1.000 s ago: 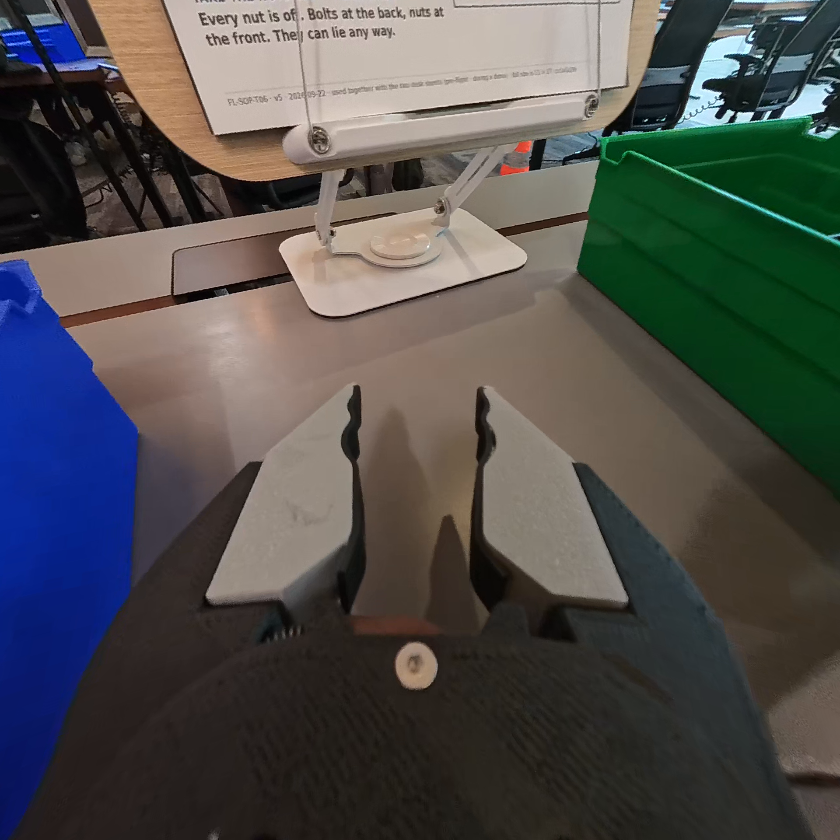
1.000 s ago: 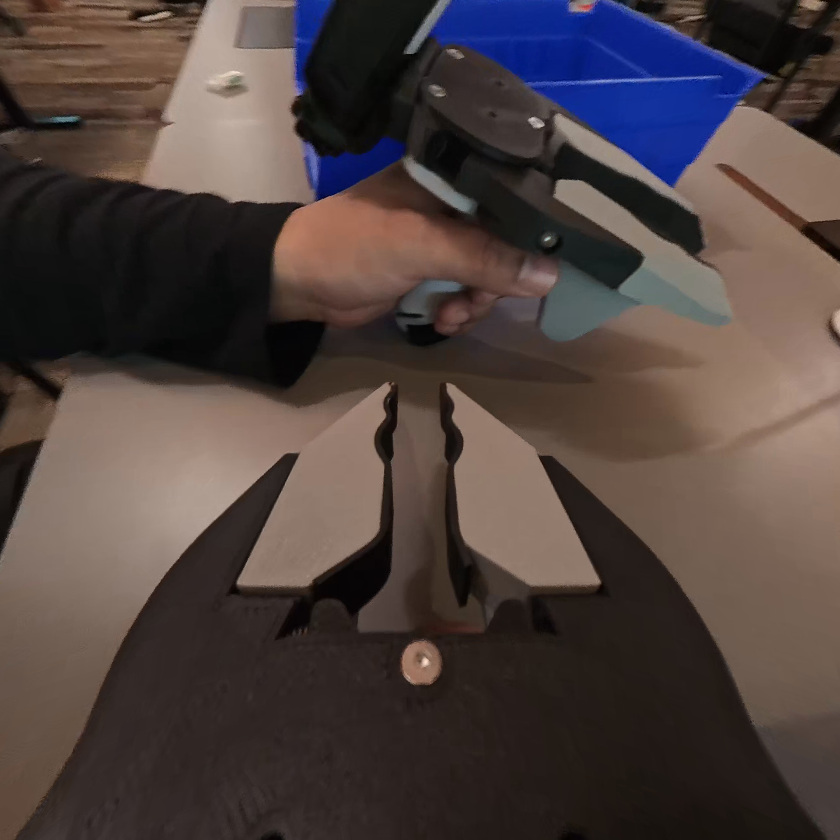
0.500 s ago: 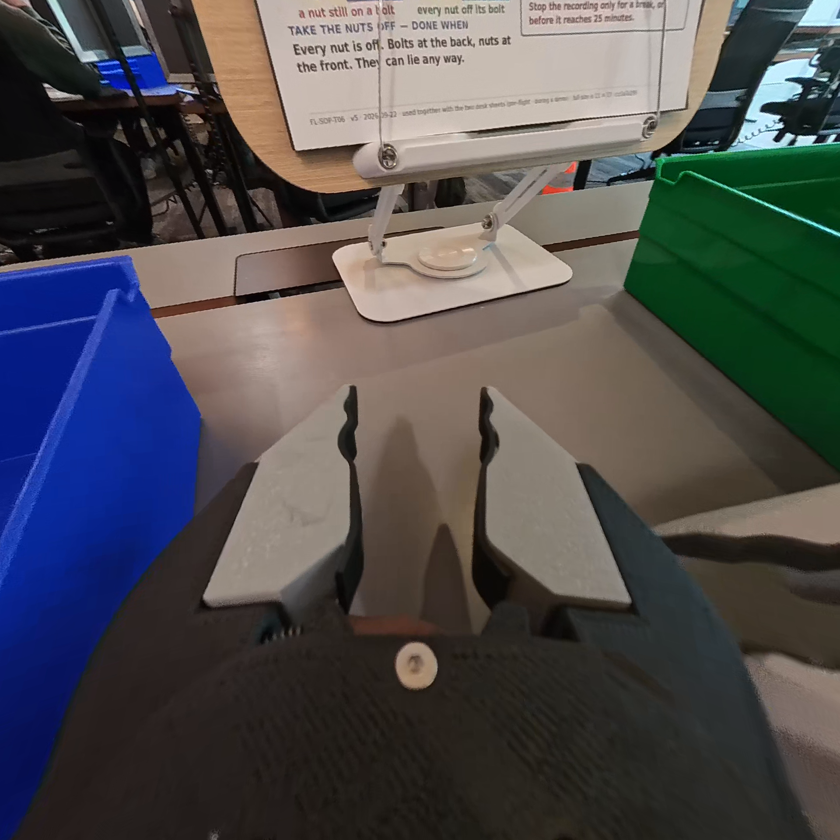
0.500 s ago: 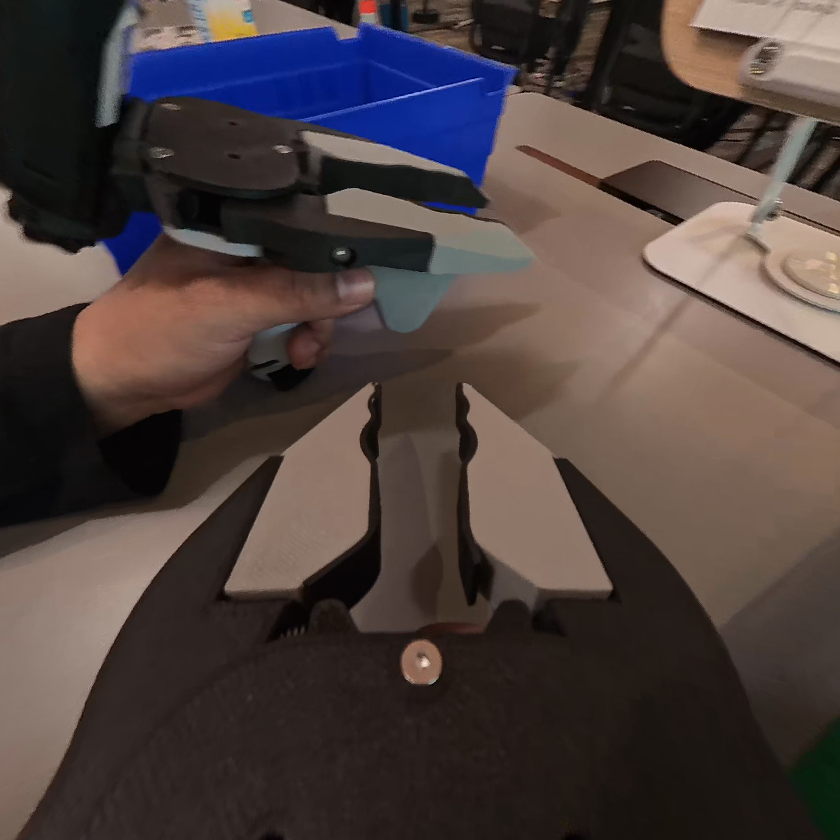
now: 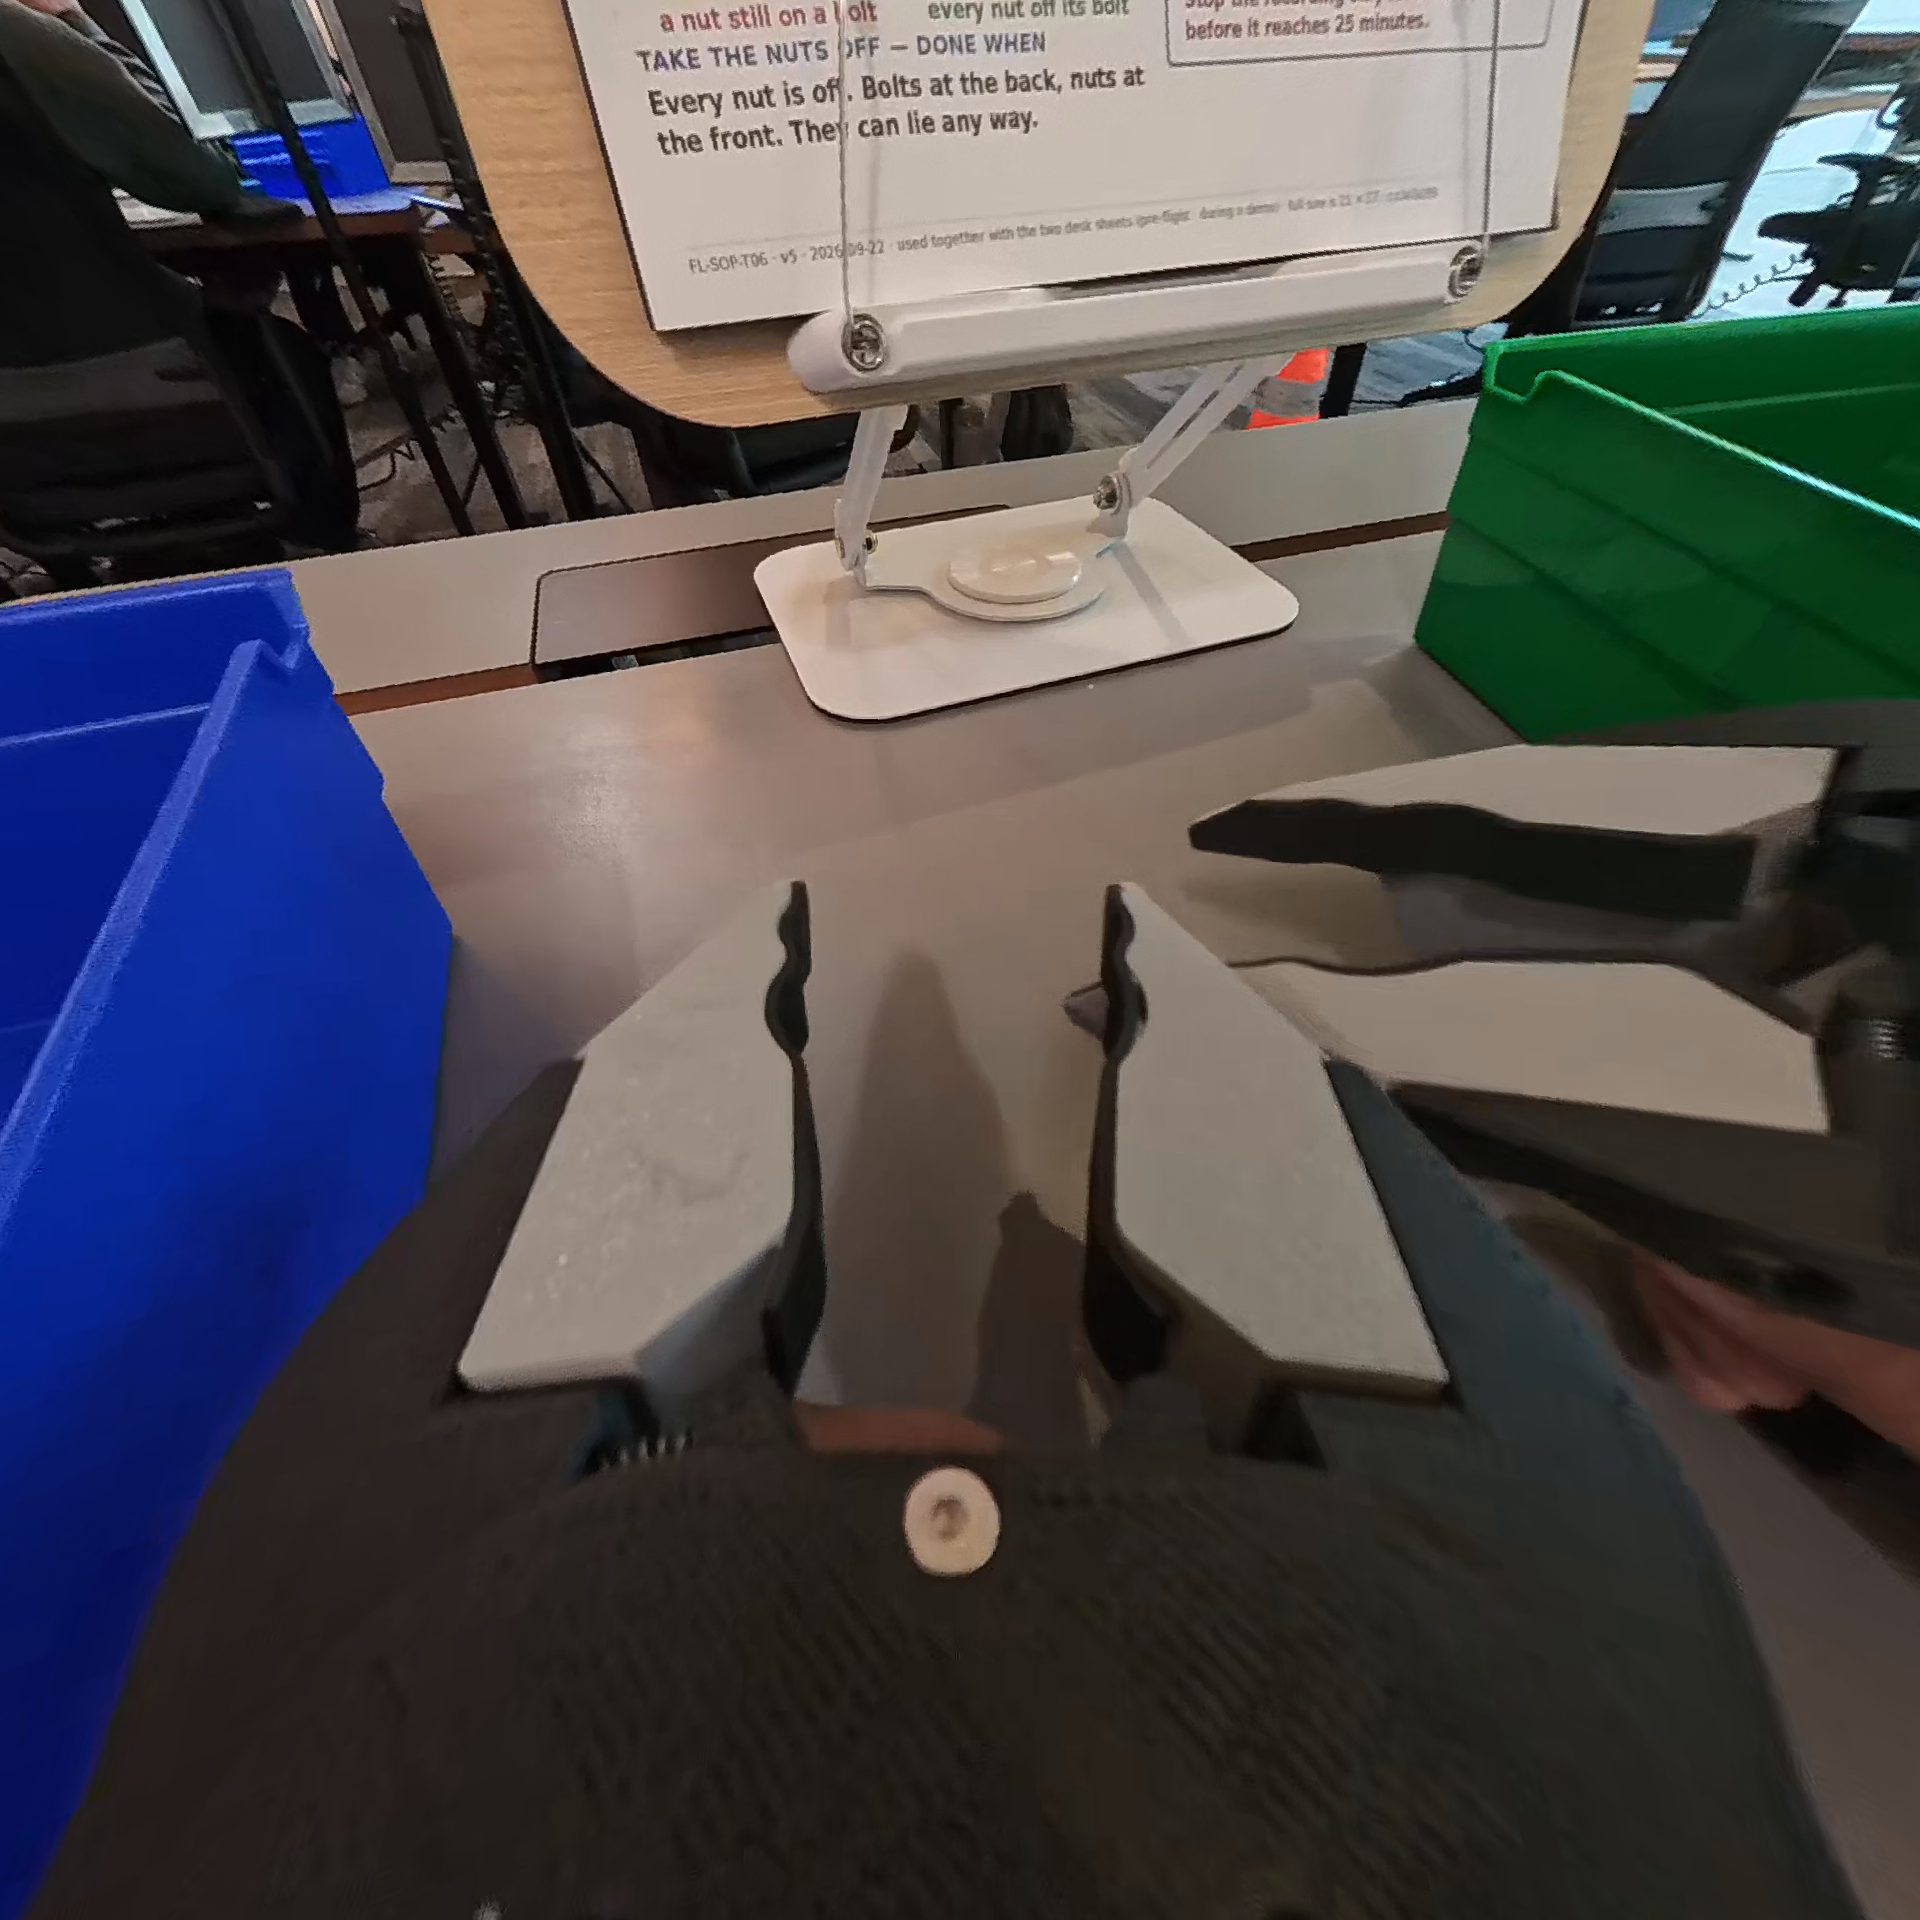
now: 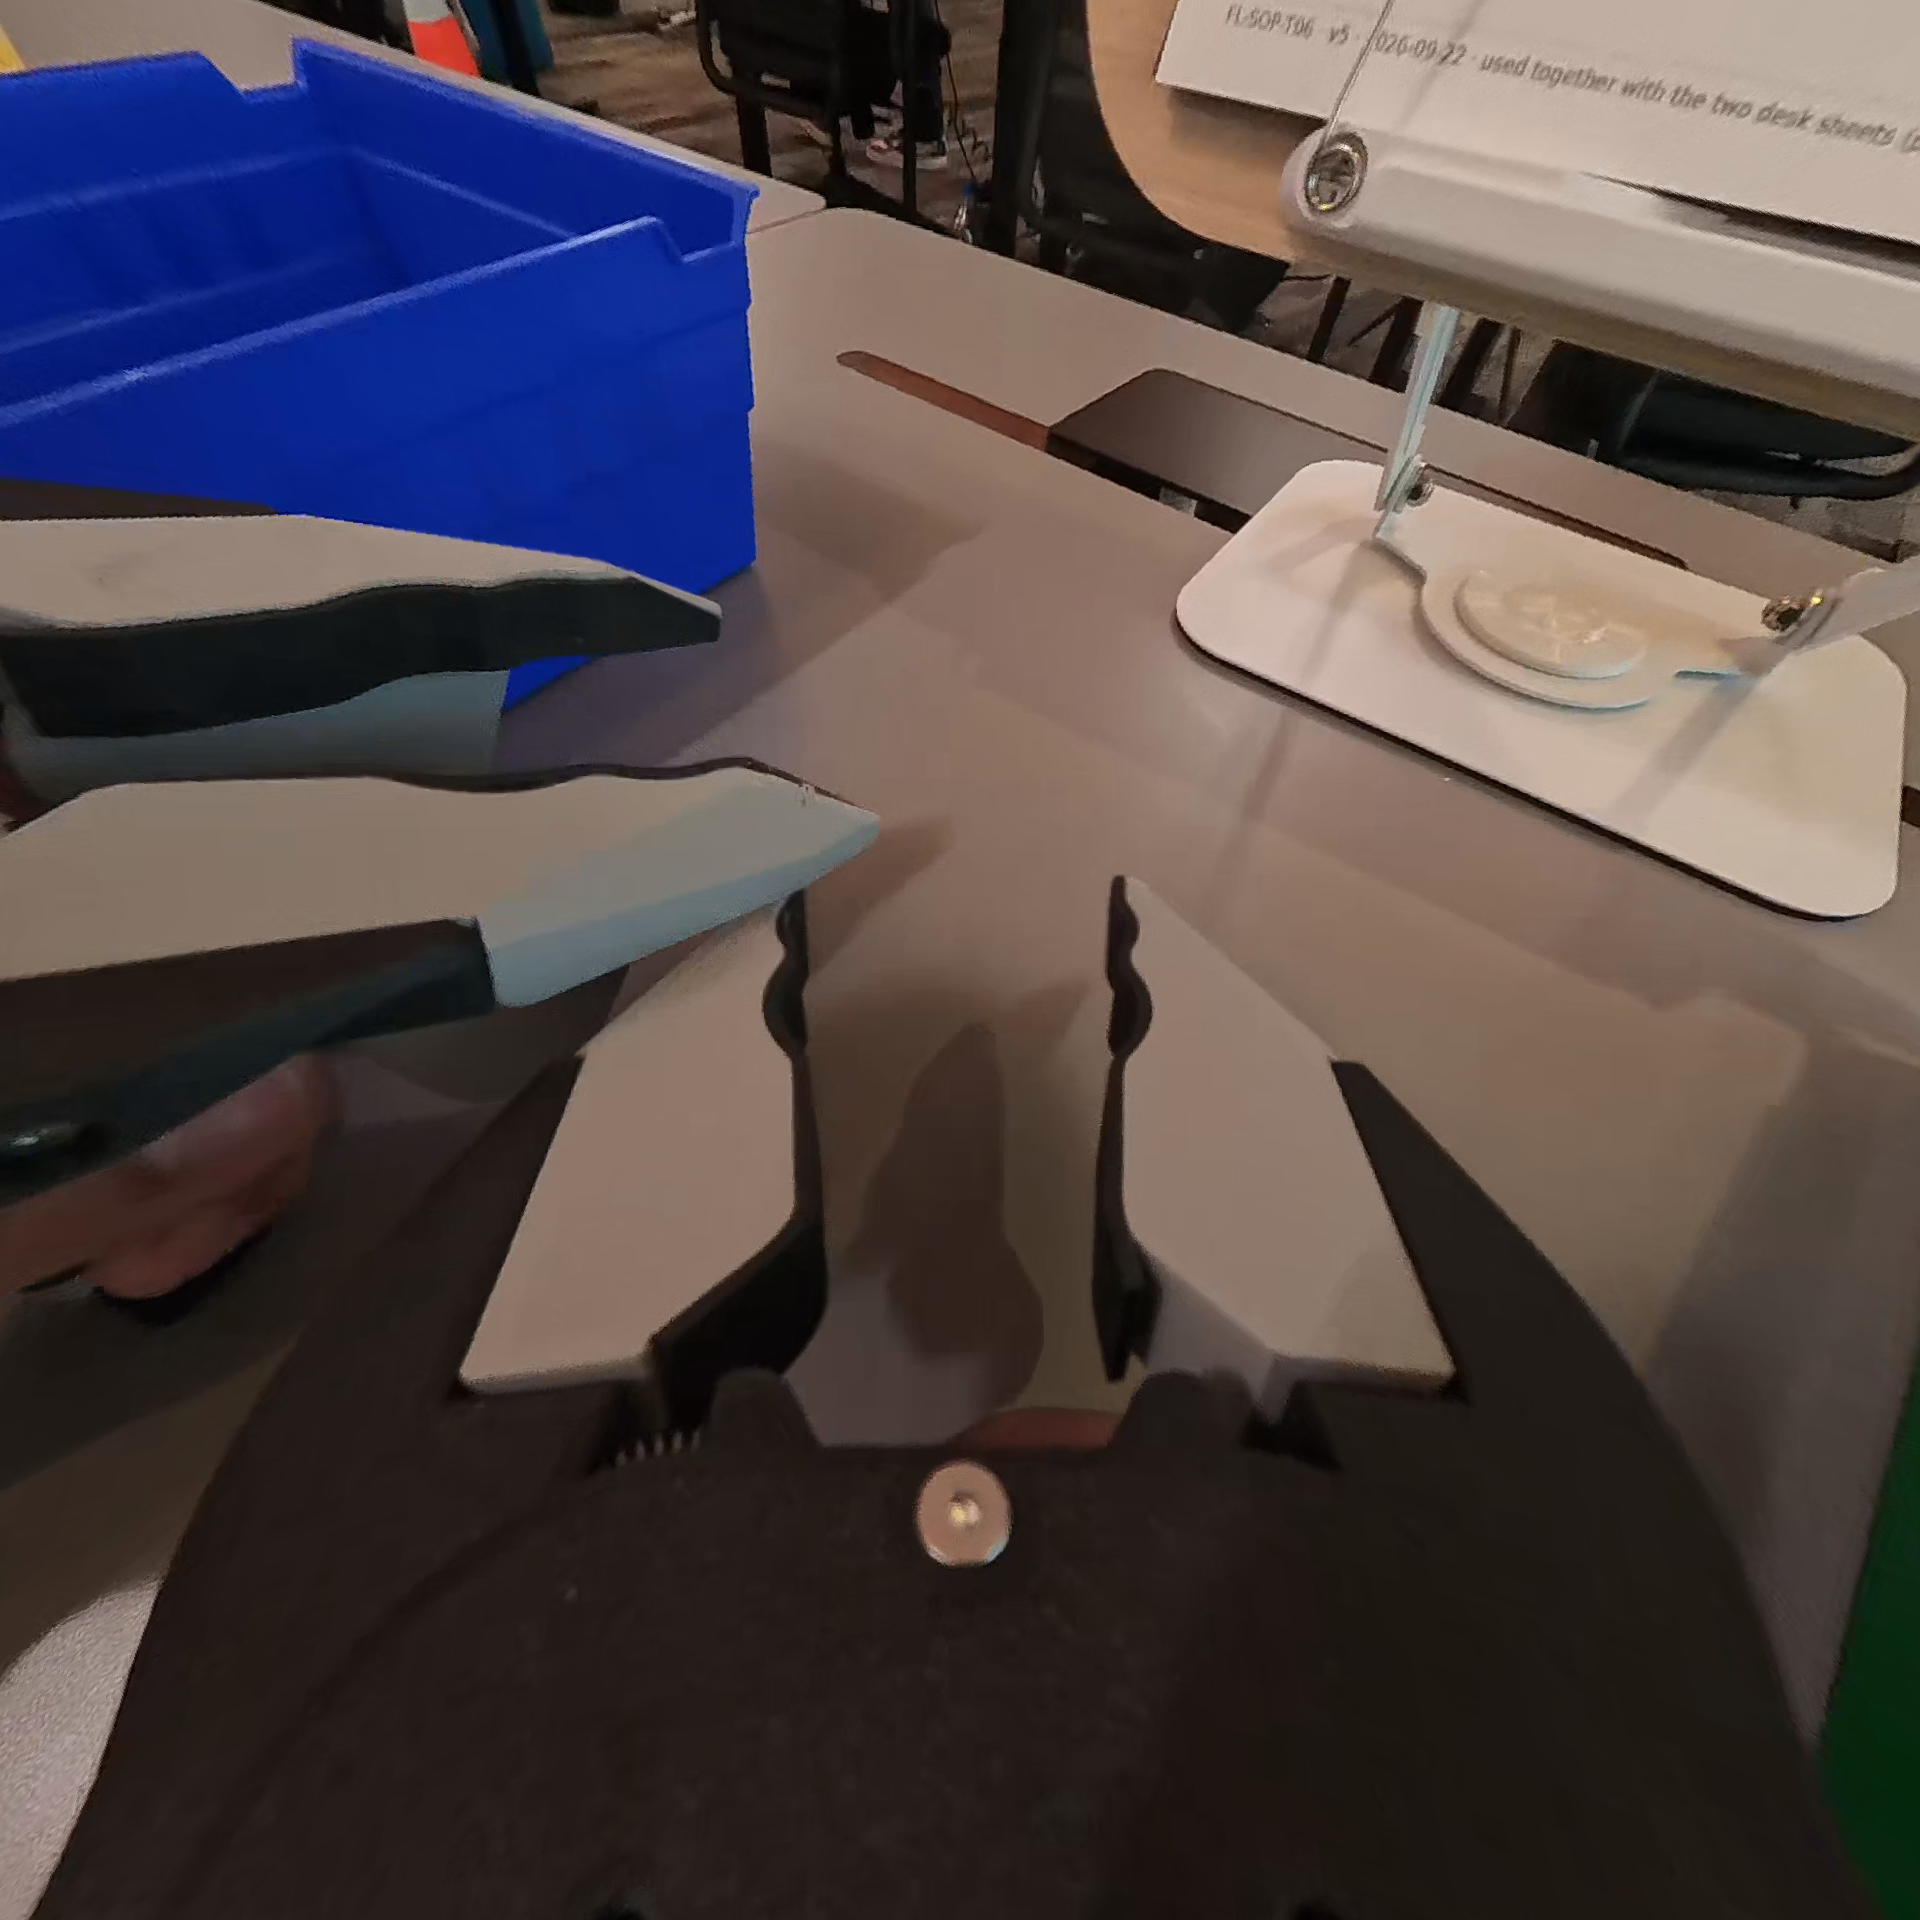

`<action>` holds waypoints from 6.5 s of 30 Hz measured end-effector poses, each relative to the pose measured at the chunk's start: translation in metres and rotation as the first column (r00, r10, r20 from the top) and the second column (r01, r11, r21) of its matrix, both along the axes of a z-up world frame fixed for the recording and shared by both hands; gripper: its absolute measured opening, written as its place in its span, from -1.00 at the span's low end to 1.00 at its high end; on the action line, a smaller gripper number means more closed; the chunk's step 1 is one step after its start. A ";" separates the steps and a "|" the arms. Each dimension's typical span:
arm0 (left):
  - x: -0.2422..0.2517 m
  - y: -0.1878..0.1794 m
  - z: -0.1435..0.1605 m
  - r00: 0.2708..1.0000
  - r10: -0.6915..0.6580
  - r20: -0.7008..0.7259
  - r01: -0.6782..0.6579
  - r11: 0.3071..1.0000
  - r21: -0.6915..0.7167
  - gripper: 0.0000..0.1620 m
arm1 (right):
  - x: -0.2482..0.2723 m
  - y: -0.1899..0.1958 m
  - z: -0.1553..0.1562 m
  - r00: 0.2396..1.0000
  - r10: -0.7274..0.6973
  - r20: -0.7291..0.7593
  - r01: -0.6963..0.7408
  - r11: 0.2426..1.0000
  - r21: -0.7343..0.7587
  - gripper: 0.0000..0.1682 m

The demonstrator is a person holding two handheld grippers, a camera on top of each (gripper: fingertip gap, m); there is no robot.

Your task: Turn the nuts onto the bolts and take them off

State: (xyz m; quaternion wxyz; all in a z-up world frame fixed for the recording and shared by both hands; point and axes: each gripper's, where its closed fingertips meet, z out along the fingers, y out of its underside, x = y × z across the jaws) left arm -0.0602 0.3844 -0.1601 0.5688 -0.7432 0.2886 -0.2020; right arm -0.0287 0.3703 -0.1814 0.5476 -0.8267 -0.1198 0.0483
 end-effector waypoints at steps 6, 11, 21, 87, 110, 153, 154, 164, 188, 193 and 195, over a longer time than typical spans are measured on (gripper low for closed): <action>0.004 -0.006 0.003 1.000 -0.020 0.022 0.019 1.000 0.008 -0.33 | 0.002 -0.007 0.004 1.000 -0.008 -0.024 0.009 1.000 0.021 -0.28; 0.007 -0.011 0.009 0.999 -0.036 0.030 0.036 0.999 0.022 -0.32 | 0.007 -0.010 0.008 0.997 -0.008 -0.081 0.011 0.999 0.036 -0.27; -0.012 -0.060 0.022 0.994 -0.098 0.056 0.101 0.993 -0.063 -0.18 | 0.010 -0.027 0.015 0.987 0.033 -0.156 -0.024 0.998 0.063 -0.31; -0.076 -0.017 0.103 0.811 -0.272 -0.517 0.404 0.901 0.160 -0.95 | -0.057 -0.076 0.057 0.812 0.496 -0.306 -0.451 0.868 0.209 -0.39; 0.033 -0.088 0.087 0.906 -0.403 -0.125 0.422 0.869 0.257 -0.95 | -0.001 -0.081 0.115 0.808 0.389 -0.443 -0.240 0.903 0.355 -0.82; 0.035 -0.091 0.010 0.865 -0.501 -0.025 0.501 0.865 0.024 -0.81 | -0.023 -0.075 0.058 0.833 0.380 -0.402 -0.402 0.915 0.032 -0.63; 0.036 -0.092 0.009 0.865 -0.501 -0.028 0.502 0.865 0.027 -0.81 | -0.024 -0.075 0.055 0.839 0.377 -0.391 -0.402 0.916 0.021 -0.63; 0.025 -0.084 0.027 0.875 -0.480 0.071 0.479 0.877 0.033 -0.81 | -0.004 -0.067 0.065 0.887 0.317 -0.336 -0.307 0.948 0.084 -0.70; 0.028 -0.081 0.026 0.879 -0.472 0.065 0.466 0.880 0.088 -0.81 | -0.030 -0.080 0.075 0.809 0.458 -0.368 -0.410 0.889 0.204 -0.62; 0.028 -0.081 0.026 0.886 -0.459 0.066 0.452 0.887 0.098 -0.81 | -0.025 -0.077 0.074 0.838 0.415 -0.354 -0.350 0.907 0.235 -0.58; 0.027 -0.080 0.025 0.890 -0.450 0.069 0.443 0.892 0.093 -0.81 | -0.023 -0.078 0.072 0.838 0.414 -0.357 -0.341 0.906 0.251 -0.54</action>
